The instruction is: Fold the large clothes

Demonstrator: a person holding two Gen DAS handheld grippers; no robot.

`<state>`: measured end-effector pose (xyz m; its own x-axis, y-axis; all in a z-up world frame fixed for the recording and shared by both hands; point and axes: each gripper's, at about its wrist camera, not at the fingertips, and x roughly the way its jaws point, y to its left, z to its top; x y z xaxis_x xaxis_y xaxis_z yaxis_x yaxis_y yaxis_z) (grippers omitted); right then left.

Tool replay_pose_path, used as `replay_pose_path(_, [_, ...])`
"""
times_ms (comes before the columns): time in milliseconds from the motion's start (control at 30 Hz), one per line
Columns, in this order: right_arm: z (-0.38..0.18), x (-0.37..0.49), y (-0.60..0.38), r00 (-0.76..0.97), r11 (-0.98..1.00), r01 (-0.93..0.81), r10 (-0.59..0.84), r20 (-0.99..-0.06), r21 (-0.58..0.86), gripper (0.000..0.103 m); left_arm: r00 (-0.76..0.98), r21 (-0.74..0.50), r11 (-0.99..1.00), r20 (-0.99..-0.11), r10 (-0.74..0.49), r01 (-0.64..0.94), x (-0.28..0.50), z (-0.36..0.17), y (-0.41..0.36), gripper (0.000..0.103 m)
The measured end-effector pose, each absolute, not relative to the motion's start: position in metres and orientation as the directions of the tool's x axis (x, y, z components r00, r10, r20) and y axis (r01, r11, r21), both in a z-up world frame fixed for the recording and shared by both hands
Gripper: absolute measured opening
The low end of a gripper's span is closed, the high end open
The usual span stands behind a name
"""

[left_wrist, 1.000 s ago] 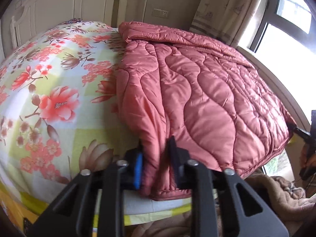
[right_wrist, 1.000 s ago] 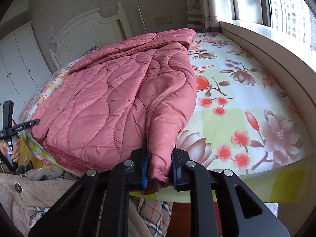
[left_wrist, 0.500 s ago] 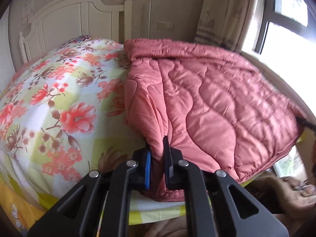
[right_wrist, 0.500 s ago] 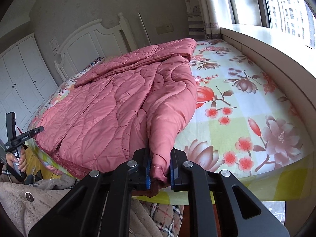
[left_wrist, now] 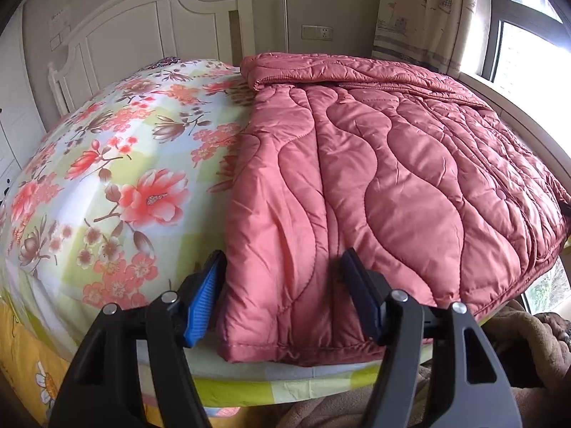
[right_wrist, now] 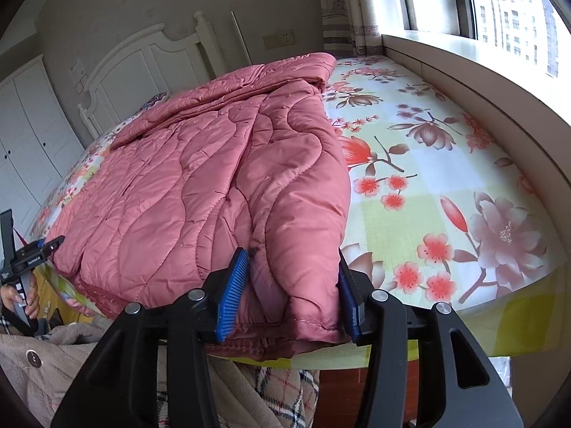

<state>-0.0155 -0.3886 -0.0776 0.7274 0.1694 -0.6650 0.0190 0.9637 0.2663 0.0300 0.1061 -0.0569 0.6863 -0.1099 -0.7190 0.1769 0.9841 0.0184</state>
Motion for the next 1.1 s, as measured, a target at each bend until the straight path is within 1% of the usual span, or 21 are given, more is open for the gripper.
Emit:
replay_pose_path(367, [-0.079, -0.016, -0.385, 0.736, 0.972, 0.000, 0.159, -0.658, 0.235, 0.047, 0.682, -0.001, 0.984, -0.720, -0.125, 0.179, 0.031, -0.061, 0.105, 0.065])
replay_pose_path(500, [-0.079, -0.016, -0.385, 0.734, 0.974, -0.003, 0.156, -0.661, 0.227, 0.047, 0.674, -0.033, 0.981, -0.721, -0.157, 0.193, 0.032, -0.063, 0.106, 0.060])
replay_pose_path(533, [-0.078, -0.016, -0.385, 0.733, 0.974, 0.000, 0.153, -0.663, 0.225, 0.045, 0.672, -0.044, 0.979, -0.721, -0.168, 0.198, 0.032, -0.063, 0.107, 0.056])
replay_pose_path(567, [-0.078, -0.017, -0.385, 0.733, 0.974, -0.001, 0.154, -0.663, 0.224, 0.040, 0.670, -0.055, 0.977, -0.720, -0.183, 0.208, 0.031, -0.062, 0.106, 0.049])
replay_pose_path(600, [-0.079, -0.017, -0.385, 0.733, 0.972, -0.006, 0.163, -0.660, 0.234, 0.026, 0.667, -0.061, 0.974, -0.719, -0.193, 0.216, 0.031, -0.062, 0.105, 0.040])
replay_pose_path(633, [-0.079, -0.018, -0.385, 0.737, 0.970, -0.010, 0.172, -0.654, 0.244, 0.020, 0.666, -0.070, 0.972, -0.717, -0.205, 0.224, 0.029, -0.062, 0.103, 0.034])
replay_pose_path(667, [-0.079, -0.020, -0.382, 0.743, 0.970, -0.016, 0.174, -0.646, 0.243, 0.018, 0.667, -0.082, 0.969, -0.712, -0.221, 0.233, 0.027, -0.061, 0.102, 0.024])
replay_pose_path(700, [-0.078, -0.020, -0.379, 0.745, 0.973, -0.017, 0.166, -0.646, 0.231, 0.016, 0.672, -0.080, 0.969, -0.707, -0.221, 0.235, 0.026, -0.061, 0.100, 0.020])
replay_pose_path(800, [-0.077, -0.019, -0.371, 0.745, 0.980, -0.016, 0.143, -0.651, 0.198, 0.015, 0.694, -0.067, 0.969, -0.686, -0.218, 0.237, 0.020, -0.062, 0.097, 0.017])
replay_pose_path(1100, [-0.077, -0.014, -0.377, 0.733, 0.968, 0.012, 0.163, -0.660, 0.252, 0.015, 0.686, -0.207, 0.946, -0.653, -0.322, 0.248, 0.019, -0.061, 0.115, 0.012])
